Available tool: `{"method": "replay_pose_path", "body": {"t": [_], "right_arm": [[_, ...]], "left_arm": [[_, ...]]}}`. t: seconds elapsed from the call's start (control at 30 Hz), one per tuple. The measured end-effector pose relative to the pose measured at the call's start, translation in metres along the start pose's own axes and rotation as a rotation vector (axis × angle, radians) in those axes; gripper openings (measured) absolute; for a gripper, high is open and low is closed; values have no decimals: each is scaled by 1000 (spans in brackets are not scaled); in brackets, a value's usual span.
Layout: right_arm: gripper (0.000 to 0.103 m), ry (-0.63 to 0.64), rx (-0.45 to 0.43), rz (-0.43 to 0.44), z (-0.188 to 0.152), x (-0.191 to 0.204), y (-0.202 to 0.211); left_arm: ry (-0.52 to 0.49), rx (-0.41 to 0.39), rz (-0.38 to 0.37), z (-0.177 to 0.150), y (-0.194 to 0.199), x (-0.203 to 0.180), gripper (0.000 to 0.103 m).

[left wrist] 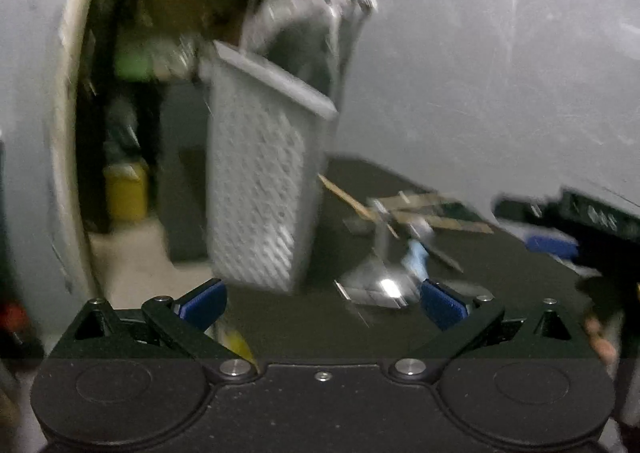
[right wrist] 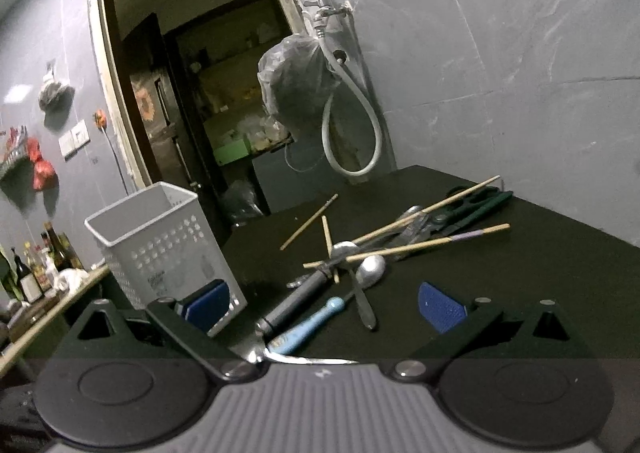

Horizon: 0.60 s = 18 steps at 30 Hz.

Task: Organize utensils
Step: 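Grasp the white perforated basket with the left tool and lift it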

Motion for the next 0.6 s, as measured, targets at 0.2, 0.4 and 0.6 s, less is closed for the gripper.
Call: {"method": "replay_pose_path", "body": {"t": [0.2,0.4,0.6], "right_arm": [[103,-50,10,34,-2,-4,-19],[103,-55,15,51,-7,-5,-30],[103,-46,24,54,-11,-2,-35]], "left_arm": [[-40,-119,133,37,-24,17,103],[-39,-137,86,51,-41,21,103],[-23,-96,73,54,-63,24,102]]}}
Point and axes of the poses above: each gripper's, at about its wrist camera, not at the fingertips, and y roughly against the way its jaws point, x to its left, z to its top, the point moved 8 cm from there along -y, roughly the way its jaws point, and after that the axes turned 7 degrees about y, right-handed, at the moved point
